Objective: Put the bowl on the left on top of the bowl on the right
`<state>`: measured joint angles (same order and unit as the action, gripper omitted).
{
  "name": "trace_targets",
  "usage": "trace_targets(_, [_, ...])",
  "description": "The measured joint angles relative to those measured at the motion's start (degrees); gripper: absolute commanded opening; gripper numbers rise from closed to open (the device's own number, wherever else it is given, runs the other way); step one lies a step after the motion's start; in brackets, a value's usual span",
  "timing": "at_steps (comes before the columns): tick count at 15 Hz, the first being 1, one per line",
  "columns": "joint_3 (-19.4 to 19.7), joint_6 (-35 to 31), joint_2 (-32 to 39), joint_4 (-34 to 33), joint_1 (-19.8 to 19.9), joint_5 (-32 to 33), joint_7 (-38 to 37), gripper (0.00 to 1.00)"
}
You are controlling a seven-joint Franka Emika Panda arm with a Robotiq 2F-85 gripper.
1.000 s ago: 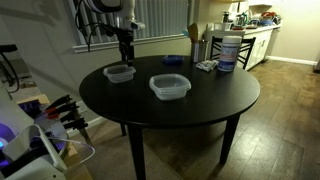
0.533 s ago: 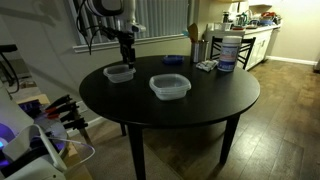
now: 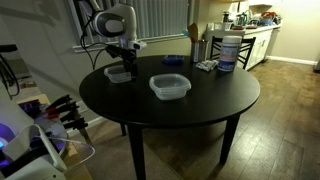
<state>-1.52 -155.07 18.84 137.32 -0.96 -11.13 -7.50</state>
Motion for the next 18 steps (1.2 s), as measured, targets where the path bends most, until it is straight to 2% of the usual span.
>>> trace_targets(3, [-1.1, -0.88, 1.06, -0.01, -0.03, 0.0, 0.0, 1.0])
trace_targets(4, [-1.31, -1.02, 1.17, -0.01, -0.05, 0.0, 0.0, 0.75])
trace_targets(5, [-1.44, -1.06, 1.19, -0.01, -0.06, 0.0, 0.0, 0.74])
trace_targets(13, [-1.52, -1.06, 0.64, -0.23, -0.99, 0.38, 0.0, 0.2])
trace_targets(16, [-1.39, -1.06, -0.24, -0.22, -1.32, 0.73, 0.0, 0.03])
trace_targets(18, [-1.15, -1.04, -1.28, -0.1, -1.54, 1.5, 0.0, 0.01])
